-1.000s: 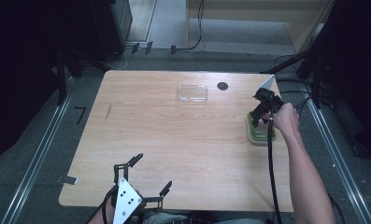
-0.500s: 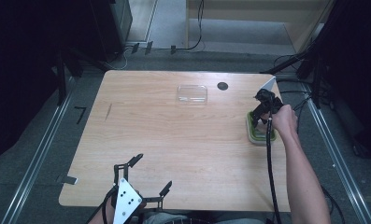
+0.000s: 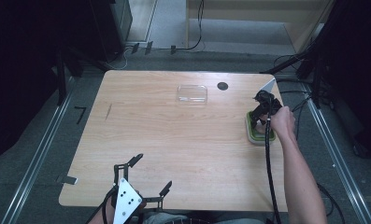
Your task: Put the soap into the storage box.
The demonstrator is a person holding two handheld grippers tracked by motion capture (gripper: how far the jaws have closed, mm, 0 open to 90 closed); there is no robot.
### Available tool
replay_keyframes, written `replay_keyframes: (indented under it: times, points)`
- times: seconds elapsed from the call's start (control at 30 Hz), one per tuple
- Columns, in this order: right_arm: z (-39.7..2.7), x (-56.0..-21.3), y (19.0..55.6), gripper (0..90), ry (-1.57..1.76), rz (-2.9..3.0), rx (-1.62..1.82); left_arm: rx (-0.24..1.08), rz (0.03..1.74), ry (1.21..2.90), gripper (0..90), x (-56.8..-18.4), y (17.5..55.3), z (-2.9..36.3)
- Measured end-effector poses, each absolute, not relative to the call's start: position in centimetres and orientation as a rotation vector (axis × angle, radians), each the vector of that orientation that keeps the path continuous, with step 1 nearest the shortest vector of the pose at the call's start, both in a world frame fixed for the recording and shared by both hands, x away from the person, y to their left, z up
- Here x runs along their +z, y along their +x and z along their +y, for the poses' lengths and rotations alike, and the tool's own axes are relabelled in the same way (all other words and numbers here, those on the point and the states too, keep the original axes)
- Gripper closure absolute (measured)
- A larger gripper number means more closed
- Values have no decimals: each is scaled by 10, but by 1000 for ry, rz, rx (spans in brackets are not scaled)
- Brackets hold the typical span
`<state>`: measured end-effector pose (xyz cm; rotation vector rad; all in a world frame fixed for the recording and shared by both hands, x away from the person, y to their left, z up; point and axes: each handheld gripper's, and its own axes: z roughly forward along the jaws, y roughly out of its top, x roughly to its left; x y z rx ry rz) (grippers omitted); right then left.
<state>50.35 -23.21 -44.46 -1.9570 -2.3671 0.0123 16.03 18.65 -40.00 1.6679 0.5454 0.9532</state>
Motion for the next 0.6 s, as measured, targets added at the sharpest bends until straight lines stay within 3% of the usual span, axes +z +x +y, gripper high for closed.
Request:
replay_keyframes:
  times: [0.6]
  points:
    - [-231,-448,502,327,-2000,-2343,16,954,545,1669,0,-400,160,186]
